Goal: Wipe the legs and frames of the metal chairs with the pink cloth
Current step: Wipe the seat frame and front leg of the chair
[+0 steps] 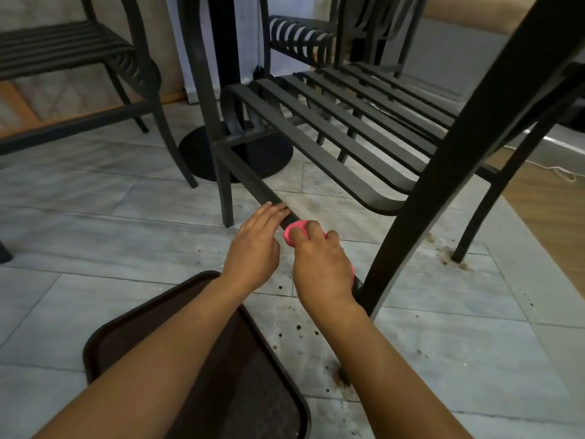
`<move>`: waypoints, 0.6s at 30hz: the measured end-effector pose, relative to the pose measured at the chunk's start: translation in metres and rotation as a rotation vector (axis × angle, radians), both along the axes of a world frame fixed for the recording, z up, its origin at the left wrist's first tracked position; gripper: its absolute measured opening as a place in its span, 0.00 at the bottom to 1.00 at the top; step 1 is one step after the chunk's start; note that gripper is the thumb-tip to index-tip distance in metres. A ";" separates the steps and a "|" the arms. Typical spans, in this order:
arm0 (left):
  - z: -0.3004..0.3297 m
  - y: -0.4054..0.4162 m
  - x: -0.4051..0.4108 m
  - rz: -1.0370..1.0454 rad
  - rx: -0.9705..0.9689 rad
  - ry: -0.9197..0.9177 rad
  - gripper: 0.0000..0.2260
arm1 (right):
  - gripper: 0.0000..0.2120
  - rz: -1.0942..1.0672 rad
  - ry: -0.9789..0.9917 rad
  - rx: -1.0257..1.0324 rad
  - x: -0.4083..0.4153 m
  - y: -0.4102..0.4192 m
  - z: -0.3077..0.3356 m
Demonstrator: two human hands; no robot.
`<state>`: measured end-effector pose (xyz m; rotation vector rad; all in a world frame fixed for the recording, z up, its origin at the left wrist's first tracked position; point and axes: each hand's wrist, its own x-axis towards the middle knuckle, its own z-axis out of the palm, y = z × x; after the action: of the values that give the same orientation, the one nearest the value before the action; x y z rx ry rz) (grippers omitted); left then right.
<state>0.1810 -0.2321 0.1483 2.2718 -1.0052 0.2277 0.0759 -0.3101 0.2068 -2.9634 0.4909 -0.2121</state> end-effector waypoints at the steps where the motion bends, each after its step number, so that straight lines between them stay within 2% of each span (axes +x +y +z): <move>1: 0.001 0.000 -0.001 0.006 0.007 0.000 0.27 | 0.23 -0.003 0.013 -0.004 -0.002 0.000 0.000; 9: 0.006 -0.002 -0.002 0.034 0.028 -0.010 0.27 | 0.21 -0.021 -0.019 -0.089 -0.017 0.004 -0.006; 18: 0.021 -0.004 -0.007 0.065 0.118 -0.005 0.27 | 0.22 0.004 0.076 -0.196 -0.028 0.003 -0.006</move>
<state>0.1739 -0.2363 0.1691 2.4143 -0.9710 0.2066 0.0477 -0.3069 0.2005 -3.1731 0.5005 -0.1558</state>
